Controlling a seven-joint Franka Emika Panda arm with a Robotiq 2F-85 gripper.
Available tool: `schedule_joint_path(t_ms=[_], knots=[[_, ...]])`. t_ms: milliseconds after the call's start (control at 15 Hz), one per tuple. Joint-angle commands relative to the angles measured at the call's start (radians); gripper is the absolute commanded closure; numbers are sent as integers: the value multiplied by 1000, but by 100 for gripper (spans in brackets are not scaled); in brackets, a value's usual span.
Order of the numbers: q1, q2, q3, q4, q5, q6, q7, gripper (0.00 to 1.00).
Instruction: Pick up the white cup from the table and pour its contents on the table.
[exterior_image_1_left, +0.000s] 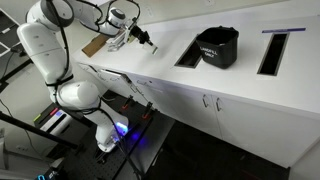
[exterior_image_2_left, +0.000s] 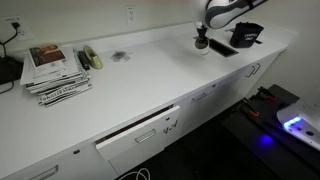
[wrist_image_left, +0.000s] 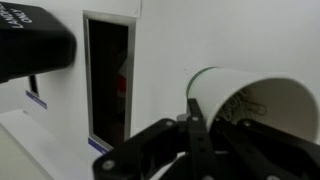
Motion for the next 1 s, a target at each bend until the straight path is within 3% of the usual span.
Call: schedule_joint_path(t_ms=[0,400,533,933], knots=[[48,13,19,6,-130,-135,109,99],[60,72,79,44,-218,-347,171,99],[24,62,101,33,-179,-314,136,99],[22,70,105,25,-195,-316,152,99]])
